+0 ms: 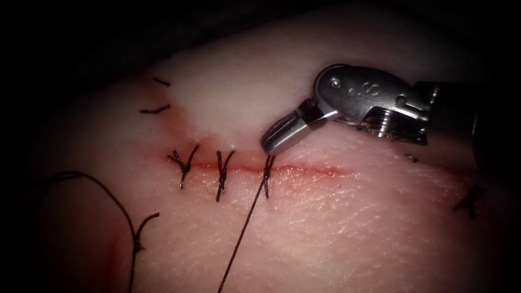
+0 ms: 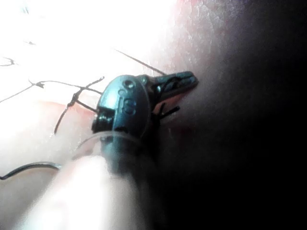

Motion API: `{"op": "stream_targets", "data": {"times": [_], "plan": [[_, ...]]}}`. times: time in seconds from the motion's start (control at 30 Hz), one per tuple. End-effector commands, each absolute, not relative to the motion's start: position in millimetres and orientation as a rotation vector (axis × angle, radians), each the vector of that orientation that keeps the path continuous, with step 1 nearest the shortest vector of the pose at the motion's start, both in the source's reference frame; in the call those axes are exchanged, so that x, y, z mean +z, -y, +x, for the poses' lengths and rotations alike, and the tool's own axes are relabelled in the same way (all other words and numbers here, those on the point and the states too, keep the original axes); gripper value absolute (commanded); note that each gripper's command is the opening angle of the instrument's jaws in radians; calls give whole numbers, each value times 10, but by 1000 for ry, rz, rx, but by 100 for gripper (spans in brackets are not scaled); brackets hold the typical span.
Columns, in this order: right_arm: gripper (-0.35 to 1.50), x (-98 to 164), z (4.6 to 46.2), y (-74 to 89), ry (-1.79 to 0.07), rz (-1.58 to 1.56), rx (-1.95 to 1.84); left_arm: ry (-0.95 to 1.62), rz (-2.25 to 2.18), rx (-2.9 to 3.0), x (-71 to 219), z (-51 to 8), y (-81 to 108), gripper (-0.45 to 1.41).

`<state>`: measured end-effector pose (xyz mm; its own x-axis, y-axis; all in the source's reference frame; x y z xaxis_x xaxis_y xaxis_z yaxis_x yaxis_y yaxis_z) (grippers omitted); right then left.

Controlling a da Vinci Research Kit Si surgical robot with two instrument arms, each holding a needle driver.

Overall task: Wound Closure
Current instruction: Pull through loop and upwards to tighten tail while left jaws pull downward on working thread, then wrap suture around right hand once counter-clockwise

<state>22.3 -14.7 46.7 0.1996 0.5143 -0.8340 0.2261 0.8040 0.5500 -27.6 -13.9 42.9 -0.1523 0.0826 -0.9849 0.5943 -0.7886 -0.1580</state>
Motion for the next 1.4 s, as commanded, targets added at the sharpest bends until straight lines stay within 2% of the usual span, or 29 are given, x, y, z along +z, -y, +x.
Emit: {"op": "stream_targets", "data": {"times": [0.03,0.07,0.13,0.2,0.23,0.33,0.37,0.4,0.43,0.47,0.63,0.9,1.1,1.4], "plan": [[69,456,239,146,-1408,658,236,-715,1773,-2036,428,-280,120,-45],[103,446,241,151,-1436,659,260,-640,1771,-2072,418,-278,98,-45],[115,428,240,150,-1491,657,316,-522,1754,-2131,401,-276,65,-45],[116,416,235,140,-1514,618,347,-461,1734,-2163,391,-275,47,-45],[126,404,228,124,-1537,554,379,-399,1711,-2180,380,-276,29,-45],[123,381,211,101,-1568,447,428,-301,1675,-2219,366,-283,-1,-45],[108,370,202,98,-1560,413,459,-255,1665,-2223,362,-287,-15,-45],[76,363,199,105,-1534,391,477,-221,1663,-2230,358,-291,-26,-45],[-16,356,197,119,-1504,368,492,-173,1670,-2235,355,-295,-39,-45],[-35,353,198,133,-1484,348,498,-127,1678,-2240,352,-299,-51,-45],[-35,359,208,160,-1450,299,504,-74,1717,-2227,352,-308,-82,-45],[-35,399,253,197,-1454,235,474,-67,1798,-2176,359,-322,-134,-45],[-35,409,295,205,-1532,243,472,-107,1870,-2103,378,-329,-162,-45],[-35,378,306,218,-1651,206,484,-134,1888,-2129,435,-338,-179,-45]]}}
